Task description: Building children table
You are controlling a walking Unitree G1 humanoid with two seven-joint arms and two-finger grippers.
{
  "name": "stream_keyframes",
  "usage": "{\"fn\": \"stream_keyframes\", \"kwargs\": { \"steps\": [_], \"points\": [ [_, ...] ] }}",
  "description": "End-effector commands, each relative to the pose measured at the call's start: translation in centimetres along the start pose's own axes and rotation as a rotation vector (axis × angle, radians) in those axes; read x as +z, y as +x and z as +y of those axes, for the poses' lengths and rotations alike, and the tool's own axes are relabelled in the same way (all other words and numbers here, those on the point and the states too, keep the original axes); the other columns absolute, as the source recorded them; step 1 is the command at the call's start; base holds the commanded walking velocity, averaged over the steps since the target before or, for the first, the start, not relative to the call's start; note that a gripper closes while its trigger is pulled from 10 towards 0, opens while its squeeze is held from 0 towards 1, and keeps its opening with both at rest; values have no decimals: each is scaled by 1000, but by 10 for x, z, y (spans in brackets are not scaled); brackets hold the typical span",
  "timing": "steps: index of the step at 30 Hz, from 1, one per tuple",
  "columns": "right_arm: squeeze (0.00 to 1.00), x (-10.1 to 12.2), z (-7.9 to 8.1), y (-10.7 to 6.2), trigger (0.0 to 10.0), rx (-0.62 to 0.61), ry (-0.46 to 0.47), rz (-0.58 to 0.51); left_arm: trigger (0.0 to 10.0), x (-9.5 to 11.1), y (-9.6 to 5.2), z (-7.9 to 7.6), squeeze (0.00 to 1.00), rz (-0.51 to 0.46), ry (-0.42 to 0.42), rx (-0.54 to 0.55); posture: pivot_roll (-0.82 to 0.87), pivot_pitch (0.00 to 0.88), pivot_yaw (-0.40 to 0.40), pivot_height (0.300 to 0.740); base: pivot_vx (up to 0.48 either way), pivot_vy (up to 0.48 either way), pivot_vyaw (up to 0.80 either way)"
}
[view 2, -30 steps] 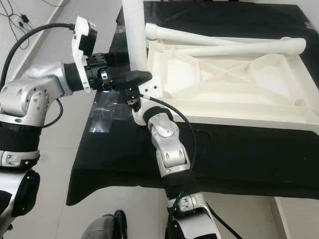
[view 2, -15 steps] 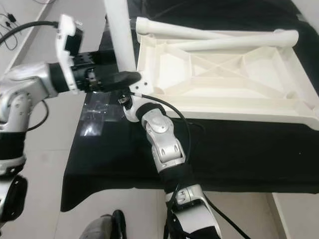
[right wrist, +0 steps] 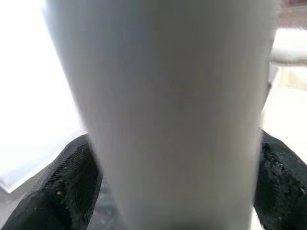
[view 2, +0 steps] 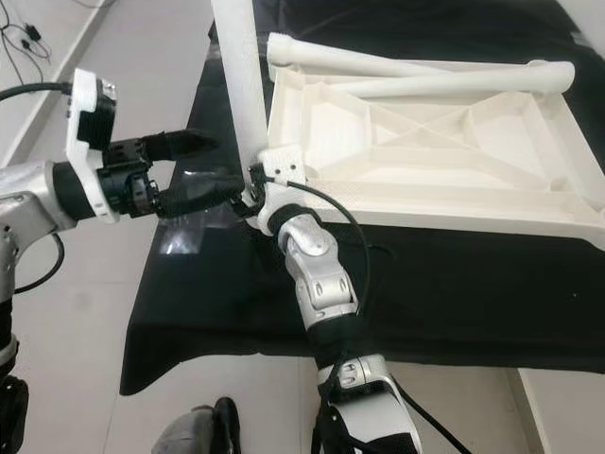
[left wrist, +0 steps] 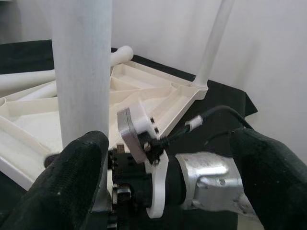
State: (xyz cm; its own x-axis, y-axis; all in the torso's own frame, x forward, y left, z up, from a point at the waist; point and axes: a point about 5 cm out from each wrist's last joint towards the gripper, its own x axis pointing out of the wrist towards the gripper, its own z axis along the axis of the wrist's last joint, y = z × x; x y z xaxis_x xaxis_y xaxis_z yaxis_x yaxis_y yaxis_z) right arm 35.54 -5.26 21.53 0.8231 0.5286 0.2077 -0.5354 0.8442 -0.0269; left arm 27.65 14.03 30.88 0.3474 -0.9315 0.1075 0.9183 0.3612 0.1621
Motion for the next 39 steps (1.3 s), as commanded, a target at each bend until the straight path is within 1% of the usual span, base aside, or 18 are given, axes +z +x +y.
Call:
{"fn": "stream_keyframes", "kwargs": {
  "steps": [1, 2, 4, 5, 7, 8, 10, 11, 13, 15, 19, 22, 23, 26, 30, 31, 33, 39],
  "points": [
    [0, 4, -4, 1, 10000, 46, 10, -20, 10000, -1, -4, -5, 0, 11, -5, -8, 82, 223, -17, 740, 0, 0, 0],
    [0, 4, -4, 1, 10000, 46, 10, -20, 10000, -1, -4, -5, 0, 11, -5, -8, 82, 223, -17, 740, 0, 0, 0],
    [0, 12, -21, 6, 10000, 112, -14, -21, 10000, -6, -4, -13, 0, 15, -22, -18, 85, 224, -26, 740, 0, 0, 0],
    [0, 12, -21, 6, 10000, 112, -14, -21, 10000, -6, -4, -13, 0, 15, -22, -18, 85, 224, -26, 740, 0, 0, 0],
    [0, 20, -33, 9, 10000, 185, -31, -21, 10000, -8, -5, -18, 0, 15, -32, -21, 87, 222, -27, 740, 0, 0, 0],
    [0, 23, -35, 10, 10000, 263, -29, -15, 10000, -8, -4, -20, 0, 13, -36, -23, 91, 222, -28, 740, 0, 0, 0],
    [0, 23, -35, 10, 10000, 263, -29, -15, 10000, -8, -4, -20, 0, 13, -36, -23, 91, 222, -28, 740, 0, 0, 0],
    [0, 24, -35, 10, 10000, 316, -25, -12, 10000, -8, -4, -22, 0, 12, -38, -24, 92, 222, -28, 740, 0, 0, 0],
    [0, 28, -37, 7, 10000, 524, -35, 10, 10000, -13, -3, -27, 0, 18, -55, -21, 104, 223, -34, 740, 0, 0, 0],
    [0, 28, -37, 7, 10000, 524, -35, 10, 10000, -13, -3, -27, 0, 18, -55, -21, 104, 223, -34, 740, 0, 0, 0],
    [0, 32, -42, 7, 10000, 606, -21, 32, 10000, -25, -2, -34, 0, 36, -88, 5, 116, 225, -40, 740, 0, 0, 0],
    [0, 35, -48, 10, 10000, 621, 2, 41, 10000, -45, -2, -42, 0, 73, -120, 75, 123, 228, -43, 740, 0, 0, 0],
    [0, 33, -50, 9, 0, 622, 9, 45, 10000, -56, -4, -45, 0, 95, -136, 128, 127, 228, -40, 740, 0, 0, 0],
    [0, 30, -54, 7, 0, 618, 17, 51, 10000, -73, -10, -49, 0, 130, -167, 210, 130, 228, -38, 740, 0, 0, 0],
    [0, 28, -56, 6, 0, 615, 18, 54, 10000, -79, -13, -51, 0, 144, -180, 239, 129, 227, -36, 740, 0, 0, 0],
    [0, 21, -64, 0, 0, 597, 21, 66, 10000, -96, -20, -57, 0, 181, -197, 326, 123, 222, -27, 740, 0, 0, 0],
    [0, 13, -73, -8, 0, 549, 7, 81, 10000, -110, -27, -61, 0, 195, -206, 424, 115, 218, -24, 740, 0, 0, 0],
    [0, -5, -84, -22, 0, 430, -48, 126, 10000, -128, -33, -68, 0, 219, -208, 561, 99, 214, -25, 740, 0, 0, 0]
  ]
}}
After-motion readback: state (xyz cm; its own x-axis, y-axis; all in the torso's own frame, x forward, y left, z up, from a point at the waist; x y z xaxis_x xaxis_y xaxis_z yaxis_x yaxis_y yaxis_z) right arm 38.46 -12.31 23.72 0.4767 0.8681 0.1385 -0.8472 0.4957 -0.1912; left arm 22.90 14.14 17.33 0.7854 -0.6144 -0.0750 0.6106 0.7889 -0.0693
